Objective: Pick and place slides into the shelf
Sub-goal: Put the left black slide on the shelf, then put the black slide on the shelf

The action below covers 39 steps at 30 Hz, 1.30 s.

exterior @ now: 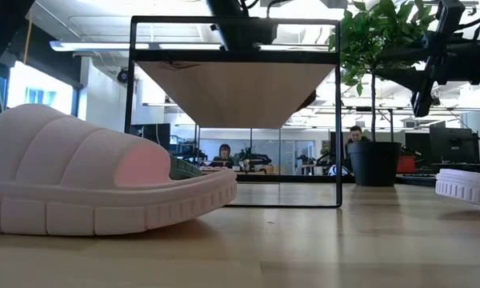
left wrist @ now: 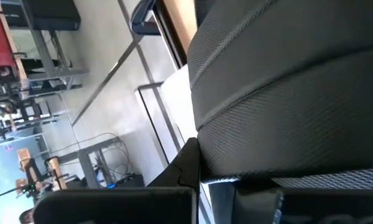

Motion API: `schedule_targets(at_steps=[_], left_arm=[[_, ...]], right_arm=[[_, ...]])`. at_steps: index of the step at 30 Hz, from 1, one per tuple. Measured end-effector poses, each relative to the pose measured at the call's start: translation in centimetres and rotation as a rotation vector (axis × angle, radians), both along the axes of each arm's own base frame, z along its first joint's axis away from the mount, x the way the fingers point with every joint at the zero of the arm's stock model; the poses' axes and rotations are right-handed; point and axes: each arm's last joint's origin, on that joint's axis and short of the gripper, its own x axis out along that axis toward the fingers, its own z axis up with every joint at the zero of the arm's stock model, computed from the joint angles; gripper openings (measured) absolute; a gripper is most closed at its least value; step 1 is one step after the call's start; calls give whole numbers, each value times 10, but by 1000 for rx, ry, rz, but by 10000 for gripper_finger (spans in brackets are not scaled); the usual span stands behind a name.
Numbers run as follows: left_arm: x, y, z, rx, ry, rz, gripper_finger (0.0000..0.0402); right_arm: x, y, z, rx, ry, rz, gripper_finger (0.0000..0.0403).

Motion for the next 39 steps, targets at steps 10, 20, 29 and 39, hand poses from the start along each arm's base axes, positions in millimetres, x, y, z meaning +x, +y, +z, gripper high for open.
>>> schedule_targets(at_steps=[10, 20, 29, 39], left_arm=[[-3, -1, -2, -8, 41, 3, 11], [-7, -3, -5, -43, 83, -10, 88], [-16, -5, 5, -49, 174, 27, 171], [-40, -13, 71, -162, 60, 158, 210]], right_arm=[[0, 0, 0, 1, 0, 8, 108], [0, 0, 0, 2, 2, 9, 108], [0, 0, -1, 19, 0, 15, 108], [0, 7, 7, 198, -121, 268, 108]])
